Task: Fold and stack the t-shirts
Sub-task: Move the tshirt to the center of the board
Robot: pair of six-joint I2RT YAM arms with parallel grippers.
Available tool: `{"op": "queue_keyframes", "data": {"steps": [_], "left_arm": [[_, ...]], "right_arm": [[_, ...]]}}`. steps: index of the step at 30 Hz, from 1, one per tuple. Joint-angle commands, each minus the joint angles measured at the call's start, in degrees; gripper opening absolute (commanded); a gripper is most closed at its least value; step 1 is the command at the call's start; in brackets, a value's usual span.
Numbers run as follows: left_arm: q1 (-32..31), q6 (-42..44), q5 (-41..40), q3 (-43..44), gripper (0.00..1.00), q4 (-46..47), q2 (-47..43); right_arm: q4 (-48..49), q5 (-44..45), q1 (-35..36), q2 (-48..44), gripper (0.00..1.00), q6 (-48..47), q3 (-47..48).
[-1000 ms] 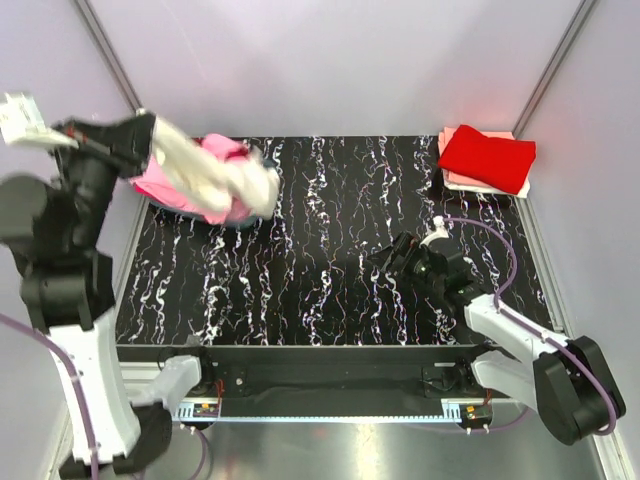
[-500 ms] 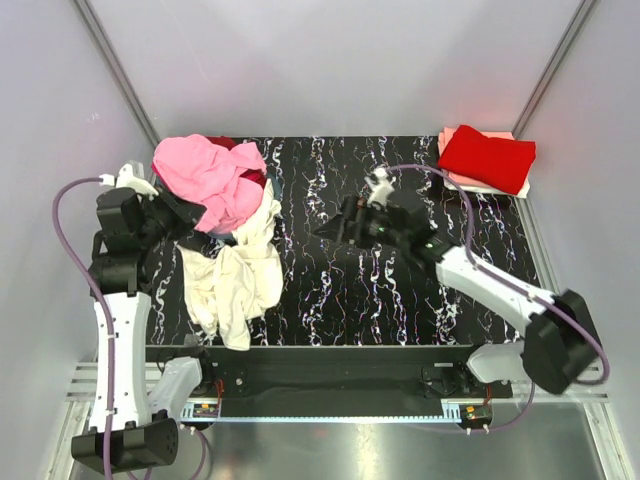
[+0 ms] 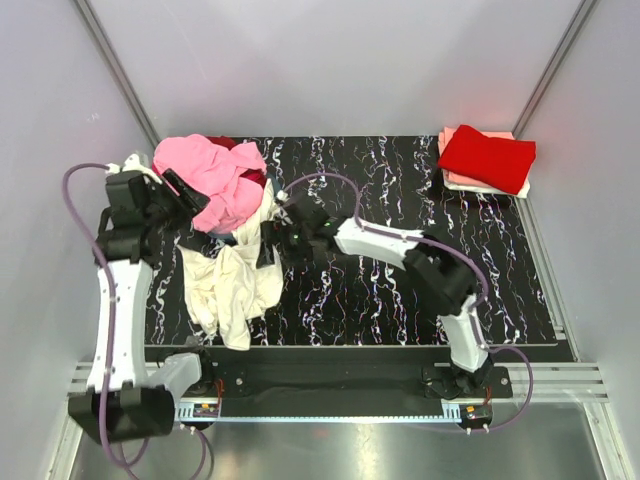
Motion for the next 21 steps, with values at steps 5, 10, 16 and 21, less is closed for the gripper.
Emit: {"op": "queue_keyframes", "data": {"steps": [5, 10, 16, 21], "left_arm": [[2.07, 2.80, -3.36, -5.70, 0.66, 4.15, 10.74], [3.74, 3.60, -2.93, -3.42, 0.66, 5.39, 17.87], [5.24, 4.21, -2.84, -3.85, 0.66, 7.32, 20.07], [5.59, 3.16, -2.31, -5.69, 0.66, 9.16, 19.90]], "right_arm": [[-12.78, 4.54, -0.36, 14.06, 1.00, -6.98, 22.86], [-16.94, 6.66, -0.45, 24.18, 1.00, -8.57, 34.56], [-15.89, 7.44, -0.45, 27.09, 0.31, -7.78, 35.81], [-20.71, 11.47, -0.45, 18.84, 0.00, -11.37, 39.14]]}}
